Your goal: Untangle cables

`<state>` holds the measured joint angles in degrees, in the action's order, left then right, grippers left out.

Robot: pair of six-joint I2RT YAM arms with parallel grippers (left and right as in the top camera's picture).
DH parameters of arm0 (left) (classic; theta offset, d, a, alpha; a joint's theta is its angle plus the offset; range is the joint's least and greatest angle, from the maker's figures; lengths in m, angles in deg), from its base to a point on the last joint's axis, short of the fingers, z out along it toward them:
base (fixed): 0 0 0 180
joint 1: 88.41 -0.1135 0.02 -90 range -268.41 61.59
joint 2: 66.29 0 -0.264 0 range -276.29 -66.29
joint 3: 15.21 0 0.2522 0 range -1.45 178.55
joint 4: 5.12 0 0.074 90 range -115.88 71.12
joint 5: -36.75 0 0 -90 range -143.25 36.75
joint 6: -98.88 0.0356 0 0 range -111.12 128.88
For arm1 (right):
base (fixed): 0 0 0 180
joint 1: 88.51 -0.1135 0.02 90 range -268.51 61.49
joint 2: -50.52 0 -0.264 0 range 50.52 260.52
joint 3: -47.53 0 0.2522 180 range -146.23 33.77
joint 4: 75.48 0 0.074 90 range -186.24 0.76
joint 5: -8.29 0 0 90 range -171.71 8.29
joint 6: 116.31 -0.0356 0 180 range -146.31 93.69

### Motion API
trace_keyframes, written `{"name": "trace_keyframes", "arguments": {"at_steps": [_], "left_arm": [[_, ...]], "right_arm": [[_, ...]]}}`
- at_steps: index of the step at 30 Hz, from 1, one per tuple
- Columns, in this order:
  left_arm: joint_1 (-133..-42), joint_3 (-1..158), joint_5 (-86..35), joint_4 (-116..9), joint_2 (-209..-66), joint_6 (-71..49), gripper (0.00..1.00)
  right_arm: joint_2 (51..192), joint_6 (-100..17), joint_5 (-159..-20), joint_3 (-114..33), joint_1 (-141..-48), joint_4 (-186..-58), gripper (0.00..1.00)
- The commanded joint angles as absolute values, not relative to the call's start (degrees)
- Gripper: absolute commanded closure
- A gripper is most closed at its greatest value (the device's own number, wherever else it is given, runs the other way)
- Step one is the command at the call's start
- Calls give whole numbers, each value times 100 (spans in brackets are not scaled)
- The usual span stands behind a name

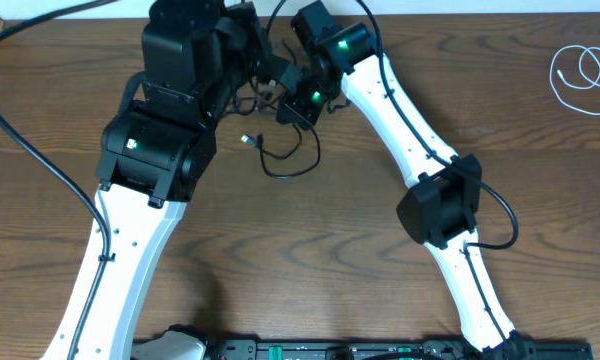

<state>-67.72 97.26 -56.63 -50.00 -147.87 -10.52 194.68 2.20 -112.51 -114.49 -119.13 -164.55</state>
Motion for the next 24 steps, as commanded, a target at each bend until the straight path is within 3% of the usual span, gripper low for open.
{"name": "trace_keyframes", "arguments": {"at_steps": [1, 18, 24], "left_arm": [[-6788, 9766, -5741, -5150, -14763, -1026, 93], [-6788, 9707, -6340, -6801, -15611, -1026, 93], [-6788, 9707, -6338, -7010, -16378, -1026, 93]], "right_arm": [[19215, -195, -11188, -11467, -11644, -16435, 99], [16386, -993, -11203, -11467, -10774, -16184, 99], [15639, -1940, -10489, -11467, -10282, -15808, 99]]}}
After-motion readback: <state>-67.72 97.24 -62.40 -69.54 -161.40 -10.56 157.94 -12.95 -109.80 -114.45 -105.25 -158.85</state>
